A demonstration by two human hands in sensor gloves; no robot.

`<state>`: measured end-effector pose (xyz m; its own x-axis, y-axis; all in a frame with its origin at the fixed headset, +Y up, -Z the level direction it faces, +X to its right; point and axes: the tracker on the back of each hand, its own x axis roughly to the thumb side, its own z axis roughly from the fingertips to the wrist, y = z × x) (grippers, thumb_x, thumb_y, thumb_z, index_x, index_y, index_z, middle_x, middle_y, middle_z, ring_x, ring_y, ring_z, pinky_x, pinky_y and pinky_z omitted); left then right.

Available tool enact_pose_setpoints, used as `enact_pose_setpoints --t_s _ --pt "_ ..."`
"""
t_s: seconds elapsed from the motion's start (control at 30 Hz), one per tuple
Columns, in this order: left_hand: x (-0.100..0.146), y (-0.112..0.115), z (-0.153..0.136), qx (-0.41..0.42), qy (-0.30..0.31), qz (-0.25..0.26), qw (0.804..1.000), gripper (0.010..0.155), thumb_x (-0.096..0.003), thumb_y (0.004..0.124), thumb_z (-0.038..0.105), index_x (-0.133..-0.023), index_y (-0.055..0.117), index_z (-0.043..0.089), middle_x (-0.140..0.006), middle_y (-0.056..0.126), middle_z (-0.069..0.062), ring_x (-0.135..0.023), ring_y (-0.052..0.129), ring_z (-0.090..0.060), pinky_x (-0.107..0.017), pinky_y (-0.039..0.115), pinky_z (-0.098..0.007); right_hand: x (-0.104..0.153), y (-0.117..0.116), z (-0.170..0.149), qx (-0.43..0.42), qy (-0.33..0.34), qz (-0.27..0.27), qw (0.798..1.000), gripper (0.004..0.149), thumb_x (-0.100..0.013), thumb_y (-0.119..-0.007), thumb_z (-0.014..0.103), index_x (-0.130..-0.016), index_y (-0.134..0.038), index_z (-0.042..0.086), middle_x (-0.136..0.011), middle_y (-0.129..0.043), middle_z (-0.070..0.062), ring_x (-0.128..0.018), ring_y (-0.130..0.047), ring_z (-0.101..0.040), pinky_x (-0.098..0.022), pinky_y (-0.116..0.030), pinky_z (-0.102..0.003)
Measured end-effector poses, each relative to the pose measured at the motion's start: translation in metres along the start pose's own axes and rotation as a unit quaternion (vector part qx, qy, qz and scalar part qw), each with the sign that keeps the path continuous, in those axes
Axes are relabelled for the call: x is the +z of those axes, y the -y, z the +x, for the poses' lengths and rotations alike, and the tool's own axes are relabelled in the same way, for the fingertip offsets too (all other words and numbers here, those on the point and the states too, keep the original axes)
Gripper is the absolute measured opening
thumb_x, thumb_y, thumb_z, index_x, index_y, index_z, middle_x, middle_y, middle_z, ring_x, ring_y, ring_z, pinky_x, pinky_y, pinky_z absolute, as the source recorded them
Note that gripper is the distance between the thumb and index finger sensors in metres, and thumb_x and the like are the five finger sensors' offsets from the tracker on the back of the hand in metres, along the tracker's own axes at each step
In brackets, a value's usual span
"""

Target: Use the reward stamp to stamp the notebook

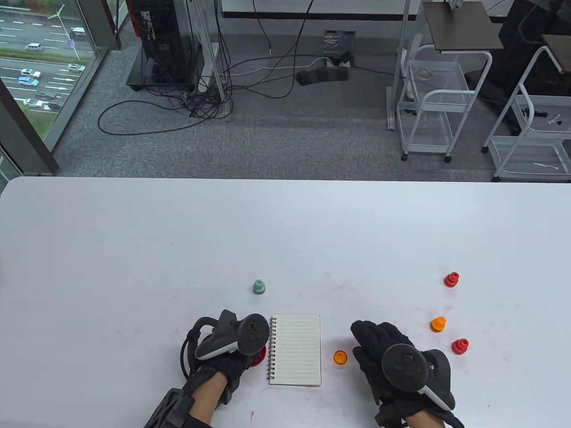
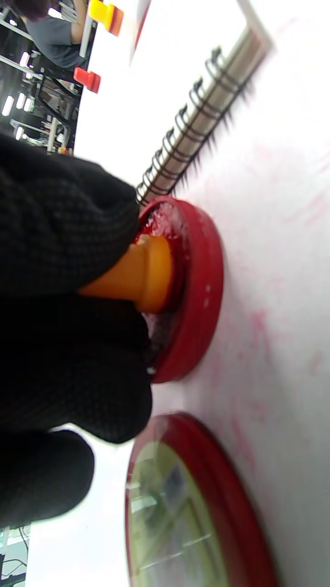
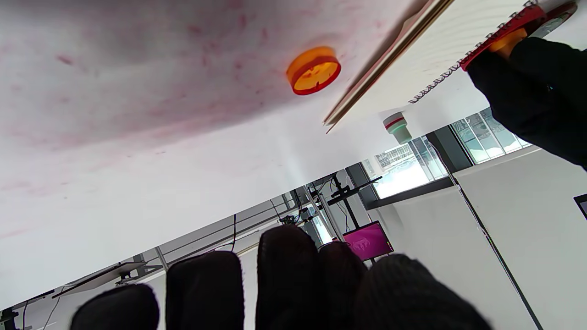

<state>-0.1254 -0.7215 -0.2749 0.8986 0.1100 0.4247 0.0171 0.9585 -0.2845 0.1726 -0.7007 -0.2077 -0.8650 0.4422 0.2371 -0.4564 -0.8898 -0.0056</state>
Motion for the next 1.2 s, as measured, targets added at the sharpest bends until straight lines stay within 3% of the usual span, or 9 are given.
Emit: enact_pose_setpoints --t_s 0.43,0.93,1.2 --pt "-0.004 -0.001 0.007 -0.041 0.005 -0.032 0.999 0.042 -0.0345 0.092 0.037 -0.069 0.104 0.016 -0.067 0.107 -0.002 -0.053 0.103 -0.019 -0.057 0.086 -0.051 0.001 0.0 0.004 0.002 0.017 0.004 1.0 0.054 -0.047 -0.075 0.036 -0.098 -0.072 0.02 -0.102 -0.081 -0.012 -0.09 -0.072 -0.054 -0.062 -0.063 -0.072" --pt "0.009 0.006 0.018 -0.08 0.027 0.007 0.996 0.044 -0.0359 0.09 0.035 -0.074 0.097 0.015 -0.069 0.1 -0.008 -0.055 0.098 -0.023 -0.058 0.082 -0.051 0.001 0.0 0.005 -0.002 0.026 0.001 1.0 0.054 -0.047 -0.075 0.037 -0.098 -0.072 0.02 -0.102 -0.081 -0.012 -0.09 -0.072 -0.054 -0.062 -0.063 -0.072" --pt "0.008 0.003 0.015 -0.118 0.023 0.002 0.993 0.045 -0.0416 0.084 0.037 -0.082 0.094 0.019 -0.074 0.101 -0.001 -0.059 0.1 -0.021 -0.054 0.086 -0.047 0.002 0.005 0.003 0.004 0.026 -0.008 1.0 0.053 -0.047 -0.074 0.037 -0.098 -0.072 0.02 -0.102 -0.081 -0.012 -0.09 -0.072 -0.054 -0.062 -0.064 -0.072"
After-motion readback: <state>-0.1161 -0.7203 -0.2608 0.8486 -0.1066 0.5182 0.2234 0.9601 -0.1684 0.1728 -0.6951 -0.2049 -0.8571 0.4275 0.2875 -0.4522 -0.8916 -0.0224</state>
